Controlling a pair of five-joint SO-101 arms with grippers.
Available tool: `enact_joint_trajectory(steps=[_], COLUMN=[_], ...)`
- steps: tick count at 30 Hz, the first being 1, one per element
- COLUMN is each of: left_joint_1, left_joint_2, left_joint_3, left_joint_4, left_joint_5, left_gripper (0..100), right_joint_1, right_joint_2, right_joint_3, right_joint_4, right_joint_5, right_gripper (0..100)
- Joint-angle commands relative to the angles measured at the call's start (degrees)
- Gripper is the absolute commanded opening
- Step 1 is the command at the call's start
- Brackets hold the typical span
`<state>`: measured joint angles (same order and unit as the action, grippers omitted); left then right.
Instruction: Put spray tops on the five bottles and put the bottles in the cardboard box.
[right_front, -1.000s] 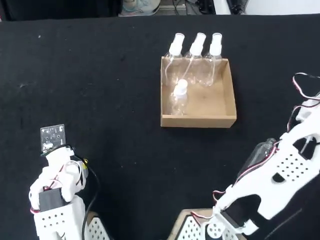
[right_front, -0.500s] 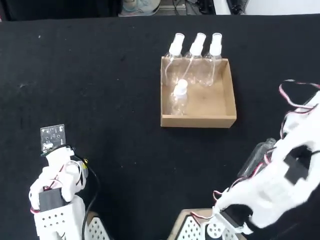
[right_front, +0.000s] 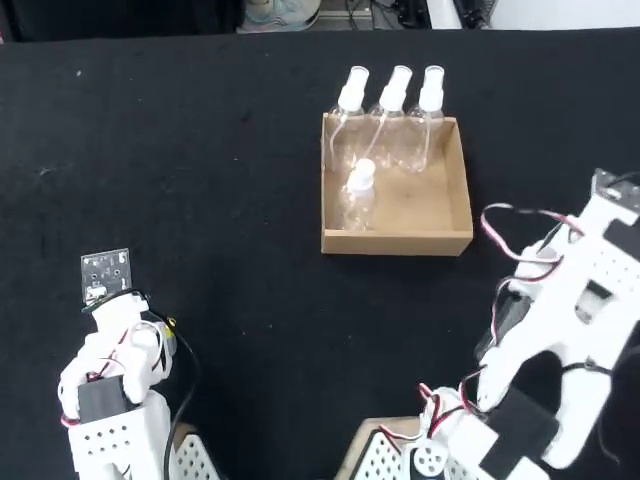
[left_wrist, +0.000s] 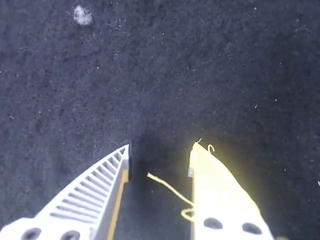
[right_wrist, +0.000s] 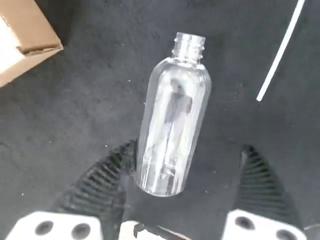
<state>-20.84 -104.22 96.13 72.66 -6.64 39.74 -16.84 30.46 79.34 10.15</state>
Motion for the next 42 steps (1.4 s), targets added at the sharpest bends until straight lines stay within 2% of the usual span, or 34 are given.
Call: enact_joint_trajectory(steps=[1,7,13,18,25,32,34,39,42], left_joint_1=[-0.48,-0.48,-0.48,-0.48,-0.31,-0.40,-0.48,-0.48,-0.48], left_joint_2=[-0.35,-0.35,-0.35,-0.35,-0.35,-0.35,-0.35,-0.35,-0.35], left_joint_3=[1.27,1.27,1.27,1.27,1.27,1.27,1.27,1.27,1.27], left_joint_4=[0.26,0.26,0.26,0.26,0.26,0.26,0.26,0.26,0.26], left_joint_5=[-0.62,-0.62,-0.62,-0.62,-0.62,-0.62,-0.62,-0.62,-0.62], left_gripper=[19,19,19,19,19,19,19,19,19], right_joint_1=[-0.44,-0.79,-0.44,-0.44,-0.79,-0.44,-0.62,-0.44,-0.88], right_joint_2=[-3.12,-3.03,-3.03,2.07,17.27,25.45,25.54,25.45,25.45], right_joint_3=[3.12,8.66,11.21,9.19,-5.41,-12.26,-12.09,-13.14,-17.27], right_joint_4=[-5.36,-16.26,-19.96,-19.69,-10.55,-9.41,-9.41,-9.41,-8.09], right_joint_5=[-0.70,-3.60,-3.43,-3.60,-7.47,-7.56,-7.56,-7.56,-6.15], right_gripper=[27.9,25.1,25.0,24.8,24.8,24.7,21.8,6.4,4.3])
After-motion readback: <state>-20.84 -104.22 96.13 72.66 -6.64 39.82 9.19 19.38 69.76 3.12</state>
